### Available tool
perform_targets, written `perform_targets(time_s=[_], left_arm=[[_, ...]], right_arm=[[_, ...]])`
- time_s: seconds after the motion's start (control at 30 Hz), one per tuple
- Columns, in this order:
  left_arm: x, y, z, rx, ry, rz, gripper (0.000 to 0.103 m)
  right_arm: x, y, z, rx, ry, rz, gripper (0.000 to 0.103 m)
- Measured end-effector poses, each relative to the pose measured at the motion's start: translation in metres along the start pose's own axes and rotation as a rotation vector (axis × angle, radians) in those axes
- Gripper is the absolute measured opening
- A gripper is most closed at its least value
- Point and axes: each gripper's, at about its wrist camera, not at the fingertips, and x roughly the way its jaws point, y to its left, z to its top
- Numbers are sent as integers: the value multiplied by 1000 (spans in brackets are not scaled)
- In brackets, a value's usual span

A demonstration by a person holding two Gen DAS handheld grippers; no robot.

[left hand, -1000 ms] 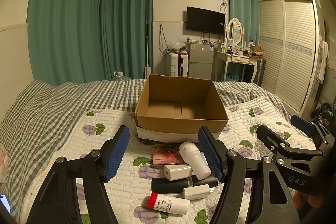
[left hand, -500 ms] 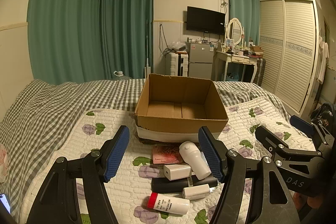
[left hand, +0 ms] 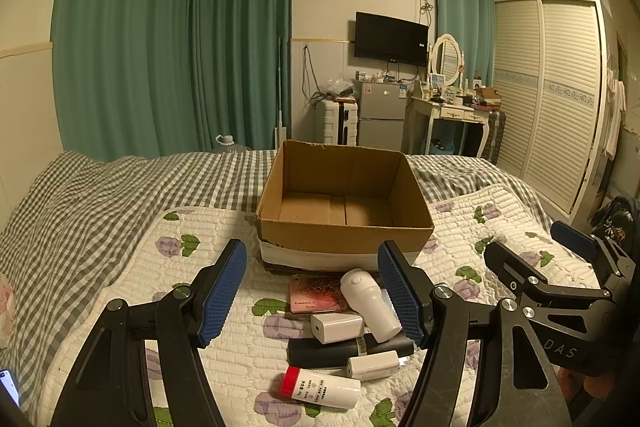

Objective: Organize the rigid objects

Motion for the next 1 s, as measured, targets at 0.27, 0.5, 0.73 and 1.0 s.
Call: perform_targets(time_s=[0.27,0.5,0.73,1.0], left_arm=[[0,0,0,-1,0,-1,71],[1,-1,0,-2,-5,-1,71],[2,-3,-1,-11,4,-1,71],[30,-5,-15,-25,88,20,71]], right_arm=[[0,0,0,-1,1,1,103],[-2,2,1,-13,-2,2,103],[2,1,5,-34,24,13,103],[51,-18,-14,-72,164,-21,103]])
